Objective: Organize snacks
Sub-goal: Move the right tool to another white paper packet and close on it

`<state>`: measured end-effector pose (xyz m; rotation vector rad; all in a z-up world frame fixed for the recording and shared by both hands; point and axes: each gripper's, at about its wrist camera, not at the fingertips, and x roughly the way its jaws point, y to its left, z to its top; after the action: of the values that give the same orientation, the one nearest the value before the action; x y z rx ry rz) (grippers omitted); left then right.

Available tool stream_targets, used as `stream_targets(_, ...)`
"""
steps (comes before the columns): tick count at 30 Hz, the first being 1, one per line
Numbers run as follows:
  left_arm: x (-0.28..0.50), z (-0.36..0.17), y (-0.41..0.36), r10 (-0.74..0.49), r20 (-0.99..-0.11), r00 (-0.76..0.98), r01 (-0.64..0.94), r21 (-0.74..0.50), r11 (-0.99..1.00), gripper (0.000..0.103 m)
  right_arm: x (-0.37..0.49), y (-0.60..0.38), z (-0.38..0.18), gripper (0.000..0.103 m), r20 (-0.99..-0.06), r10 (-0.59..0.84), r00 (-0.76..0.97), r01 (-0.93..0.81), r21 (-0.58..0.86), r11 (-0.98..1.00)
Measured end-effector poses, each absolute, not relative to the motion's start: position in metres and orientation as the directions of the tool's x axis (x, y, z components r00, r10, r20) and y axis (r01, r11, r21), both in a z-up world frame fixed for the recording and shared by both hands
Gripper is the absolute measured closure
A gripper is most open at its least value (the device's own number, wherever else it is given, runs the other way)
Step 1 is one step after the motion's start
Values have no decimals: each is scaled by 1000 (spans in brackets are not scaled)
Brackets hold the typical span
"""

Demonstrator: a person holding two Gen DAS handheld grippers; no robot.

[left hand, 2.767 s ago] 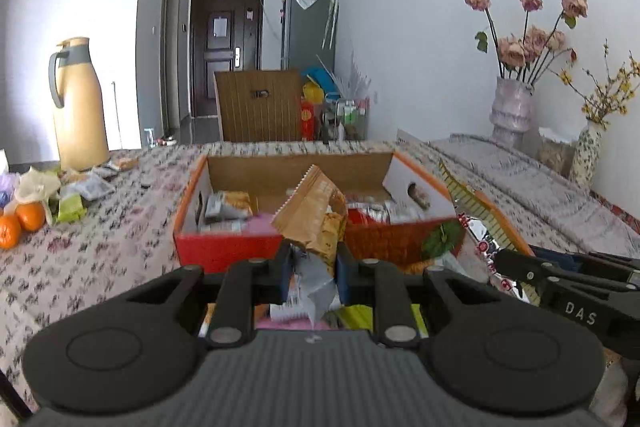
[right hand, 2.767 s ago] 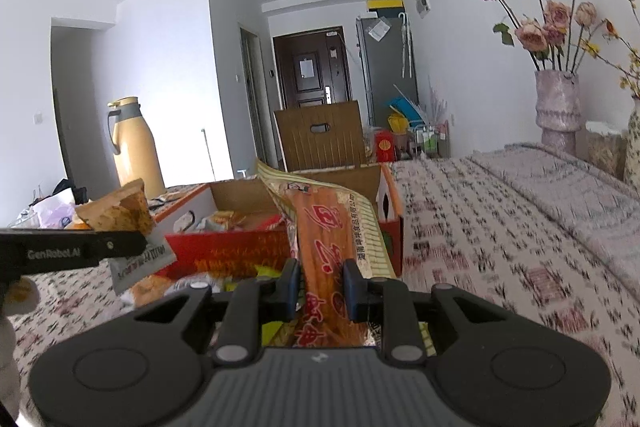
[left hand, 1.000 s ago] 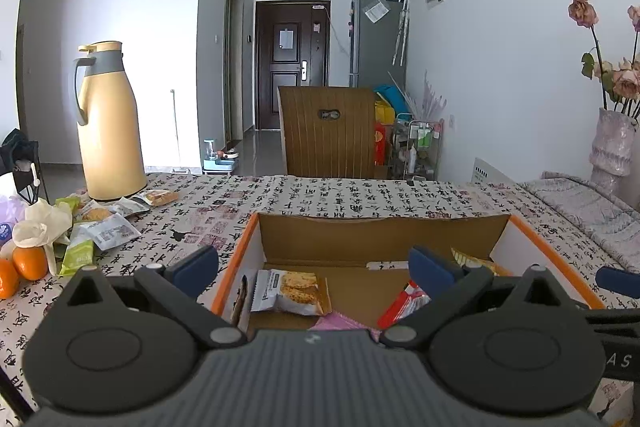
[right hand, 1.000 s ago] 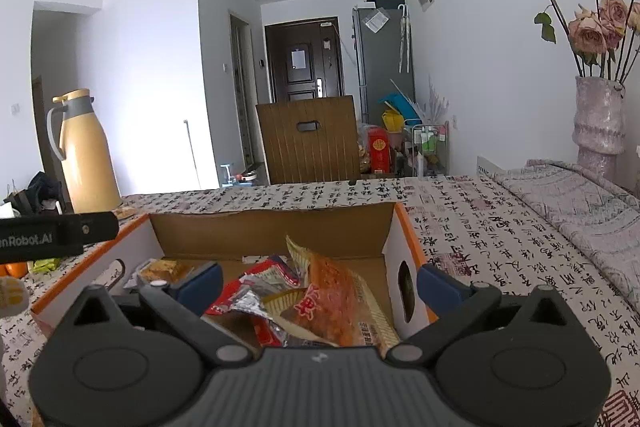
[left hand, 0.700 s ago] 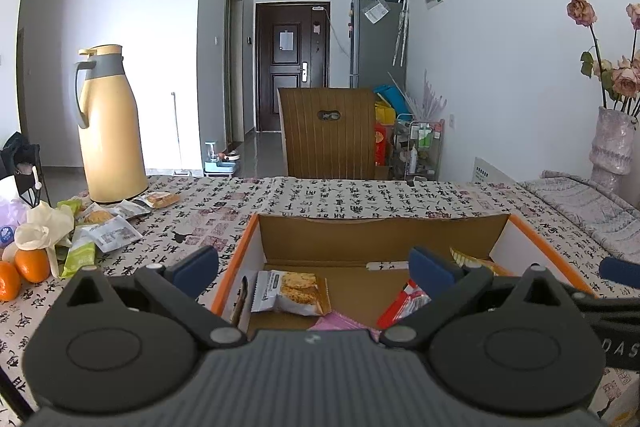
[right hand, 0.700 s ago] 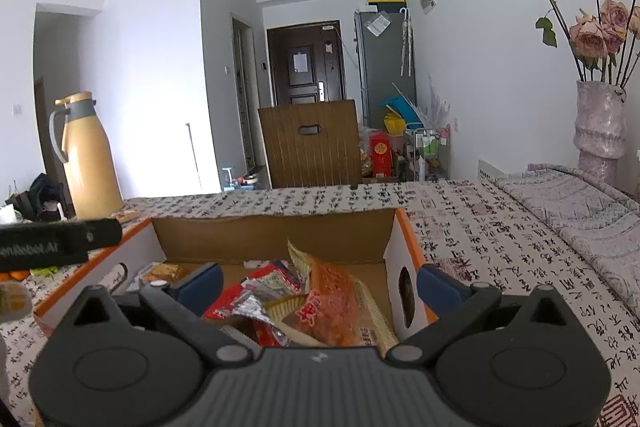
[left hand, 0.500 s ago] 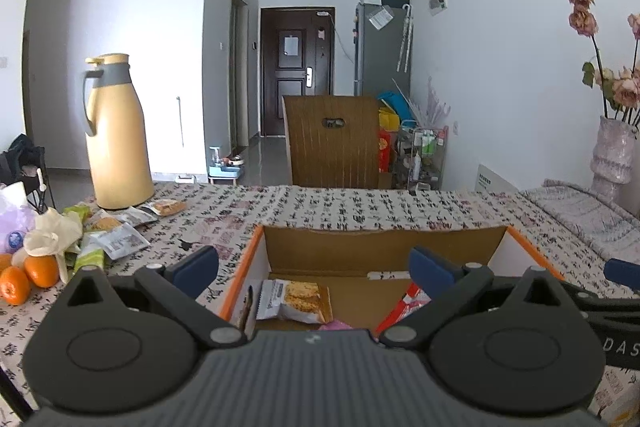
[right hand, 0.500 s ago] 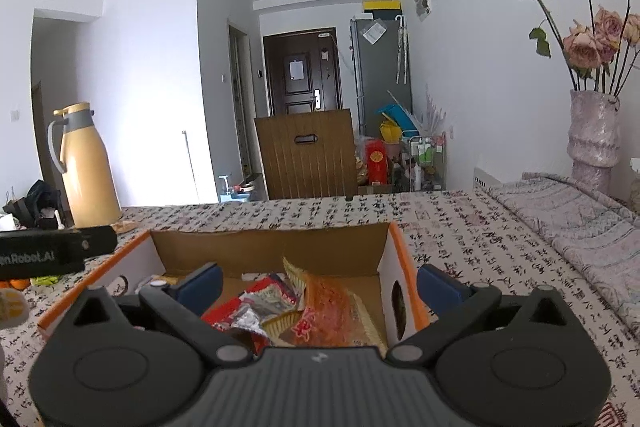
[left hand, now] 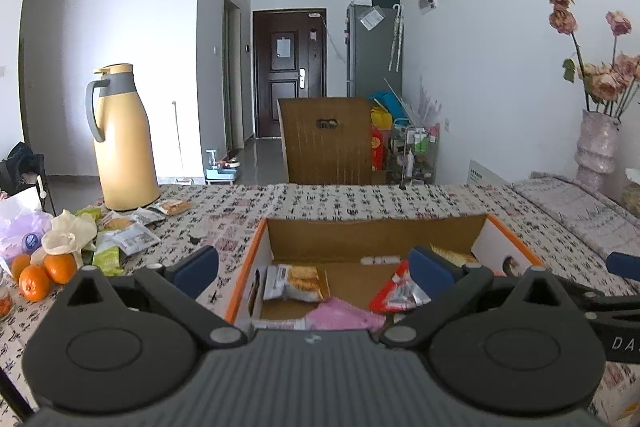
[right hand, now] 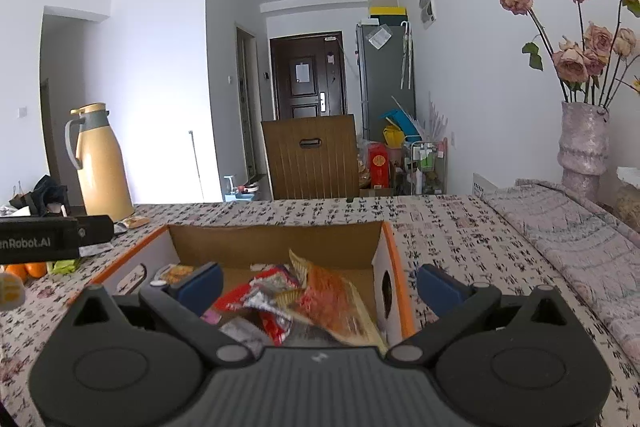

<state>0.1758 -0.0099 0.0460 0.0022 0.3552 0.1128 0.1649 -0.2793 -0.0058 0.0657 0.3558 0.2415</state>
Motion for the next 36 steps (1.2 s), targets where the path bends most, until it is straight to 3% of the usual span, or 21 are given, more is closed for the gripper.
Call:
stream_targets(24,129,-30,7,52,-502,863,-64,-7,998,0,93,-295,-62,0,-495,186,849,-176,67,982)
stream_targets(36,131,-35,10,37,-506,862,-65,-38,997,0,104,-298,-78,0,-573,190,797,-196,53,979)
